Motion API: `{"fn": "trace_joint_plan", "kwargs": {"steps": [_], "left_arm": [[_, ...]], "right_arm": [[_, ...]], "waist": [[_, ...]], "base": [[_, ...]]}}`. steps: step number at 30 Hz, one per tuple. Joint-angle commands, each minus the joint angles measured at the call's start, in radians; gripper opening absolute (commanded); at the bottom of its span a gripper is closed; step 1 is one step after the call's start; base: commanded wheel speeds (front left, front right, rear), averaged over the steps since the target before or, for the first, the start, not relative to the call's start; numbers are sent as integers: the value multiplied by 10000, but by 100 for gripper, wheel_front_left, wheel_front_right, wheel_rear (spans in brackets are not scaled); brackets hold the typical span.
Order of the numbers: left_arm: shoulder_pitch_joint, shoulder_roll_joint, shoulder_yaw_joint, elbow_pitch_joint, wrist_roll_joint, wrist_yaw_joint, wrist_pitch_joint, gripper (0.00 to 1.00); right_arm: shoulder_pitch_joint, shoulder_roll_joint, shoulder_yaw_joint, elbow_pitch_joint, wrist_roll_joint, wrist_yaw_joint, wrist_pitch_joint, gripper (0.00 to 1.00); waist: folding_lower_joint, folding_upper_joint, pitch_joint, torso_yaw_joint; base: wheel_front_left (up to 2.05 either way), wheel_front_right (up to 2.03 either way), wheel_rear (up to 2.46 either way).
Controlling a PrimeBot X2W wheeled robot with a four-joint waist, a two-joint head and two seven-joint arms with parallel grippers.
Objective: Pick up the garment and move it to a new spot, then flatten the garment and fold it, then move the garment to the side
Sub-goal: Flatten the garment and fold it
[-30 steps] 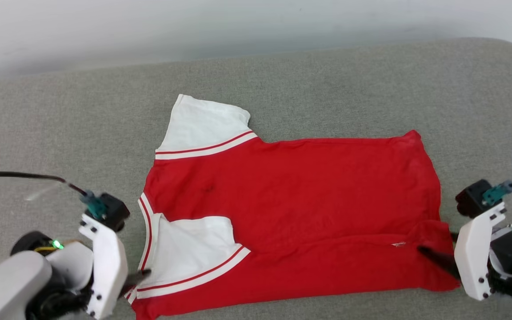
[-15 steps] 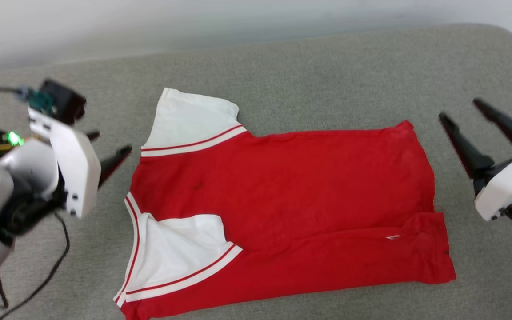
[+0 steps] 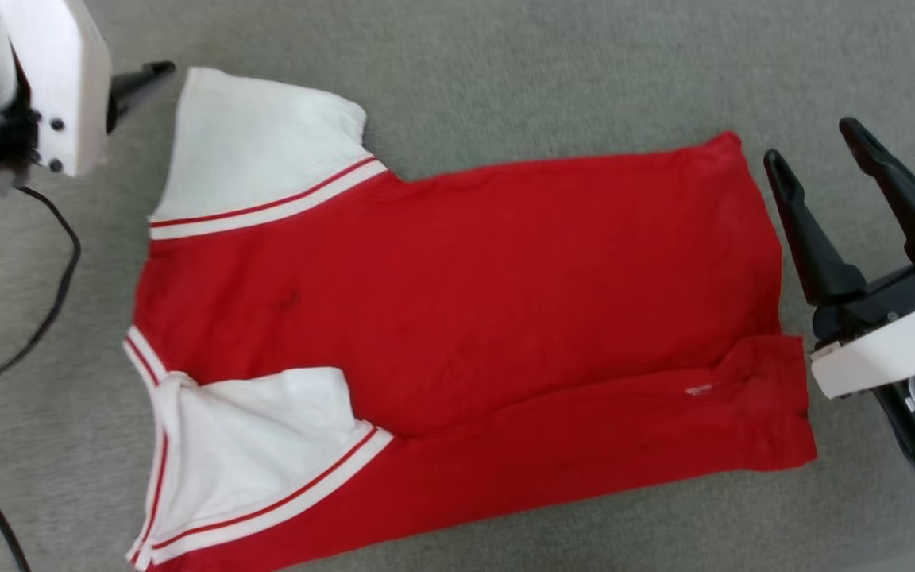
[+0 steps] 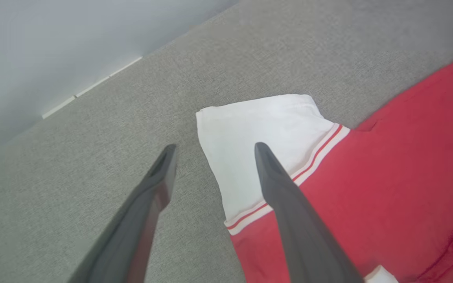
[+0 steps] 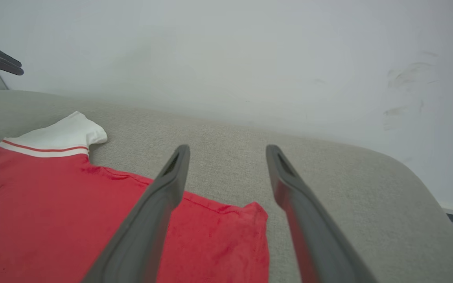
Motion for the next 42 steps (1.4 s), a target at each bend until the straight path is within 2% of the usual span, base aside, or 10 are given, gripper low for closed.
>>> {"fn": "trace_joint_plan", "kwargs": {"steps": [1, 9, 13, 18, 19, 20, 21, 29, 35, 42], "left_arm": [[-255, 28, 14, 55, -119, -45, 239, 100], [-1662, 205, -341, 566, 42, -7, 2242, 100], [-1872, 112, -541, 912, 157, 121, 2709, 100], [-1572, 237, -1150, 1202, 434, -113, 3259, 100], [-1504, 219, -1164, 1208, 389, -156, 3226, 82], [-1453, 202, -1198, 1196, 411, -207, 3166, 15], [-1422, 188, -1215, 1191, 402, -239, 3143, 0], [-1583, -60, -1164, 733, 412, -526, 2310, 0], [-1520, -273, -1433, 179, 362, -694, 1825, 0], [-1508, -447, -1640, -196, 208, -747, 1381, 0]], "right_arm": [[-16, 103, 33, -138, -61, -7, 31, 100], [-532, 485, 262, -959, -287, -7, 231, 100], [-827, 487, 373, -924, -405, -7, 216, 100], [-905, 414, 373, -666, -335, -7, 174, 100], [-948, 399, 335, -647, -329, -7, 175, 100], [-986, 367, 287, -624, -316, -7, 196, 100], [-1023, 317, 210, -611, -305, -7, 191, 100], [-2148, -784, 53, -421, -288, -7, 1287, 100], [-3526, -2459, 1062, 390, 1054, -9, 4318, 100], [-5141, -3733, 2808, 1682, 3110, -7, 7938, 100]], "waist": [[-2, 0, 660, -433], [-2, 0, 1880, -980], [-2, 0, 2294, -1119], [-2, 0, 2400, -1110], [-2, 0, 2380, -1102], [-2, 0, 2337, -1081], [-2, 0, 2277, -1043], [-2, 0, 1549, -613], [-2, 0, 1173, -138], [-2, 0, 1085, 306]], "base": [[0, 0, 0], [0, 0, 0], [0, 0, 0], [0, 0, 0], [0, 0, 0], [0, 0, 0], [0, 0, 0], [0, 0, 0], [0, 0, 0], [0, 0, 0]]}}
